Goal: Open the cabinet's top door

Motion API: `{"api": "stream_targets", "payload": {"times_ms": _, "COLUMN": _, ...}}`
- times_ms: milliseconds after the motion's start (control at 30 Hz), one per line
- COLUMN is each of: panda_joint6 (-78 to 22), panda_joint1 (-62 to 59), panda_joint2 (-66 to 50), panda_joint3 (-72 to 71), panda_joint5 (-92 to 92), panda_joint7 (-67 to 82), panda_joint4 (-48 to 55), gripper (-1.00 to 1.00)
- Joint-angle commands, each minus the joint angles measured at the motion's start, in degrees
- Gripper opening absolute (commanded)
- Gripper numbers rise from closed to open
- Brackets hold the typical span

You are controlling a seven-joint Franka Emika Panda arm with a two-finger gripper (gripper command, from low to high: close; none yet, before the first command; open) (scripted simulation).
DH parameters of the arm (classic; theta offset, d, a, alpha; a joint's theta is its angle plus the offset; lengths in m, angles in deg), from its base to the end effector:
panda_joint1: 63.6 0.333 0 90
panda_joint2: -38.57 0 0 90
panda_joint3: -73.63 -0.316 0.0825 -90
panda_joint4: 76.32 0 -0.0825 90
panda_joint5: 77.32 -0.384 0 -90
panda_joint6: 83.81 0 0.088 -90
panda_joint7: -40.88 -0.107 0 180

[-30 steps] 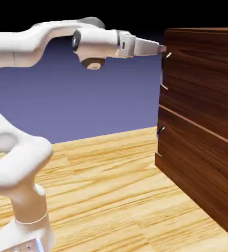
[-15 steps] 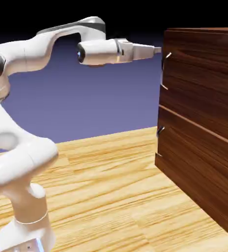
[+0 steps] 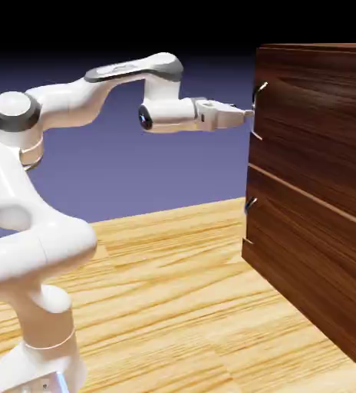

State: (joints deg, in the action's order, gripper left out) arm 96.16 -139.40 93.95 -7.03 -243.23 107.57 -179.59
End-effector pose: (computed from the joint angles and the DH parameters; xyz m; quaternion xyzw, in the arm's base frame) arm 0.5072 0.2330 0.5391 -0.6488 0.2813 -0.6579 0.2590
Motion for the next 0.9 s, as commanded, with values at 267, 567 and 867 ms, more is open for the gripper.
{"api": "stream_targets", "payload": {"times_ms": 267, "panda_joint6": -1.9, "panda_joint1": -4.7, "panda_joint2": -2.1, "panda_joint3": -2.9, "panda_joint5": -0.1, "panda_joint7": 1.5, "panda_joint4": 3.4, "gripper": -1.0}}
{"api": "stream_targets", "payload": {"times_ms": 567, "panda_joint6": -10.7, "panda_joint1": 13.9, "panda_joint2": -7.7, "panda_joint3": 8.3, "panda_joint5": 0.0, "panda_joint7": 9.6, "panda_joint4": -13.0, "gripper": -1.0}}
{"api": "stream_targets", "payload": {"times_ms": 867, "panda_joint6": -14.8, "panda_joint1": 32.6, "panda_joint2": -13.7, "panda_joint3": 21.9, "panda_joint5": -0.2, "panda_joint7": 20.1, "panda_joint4": -23.6, "gripper": -1.0}}
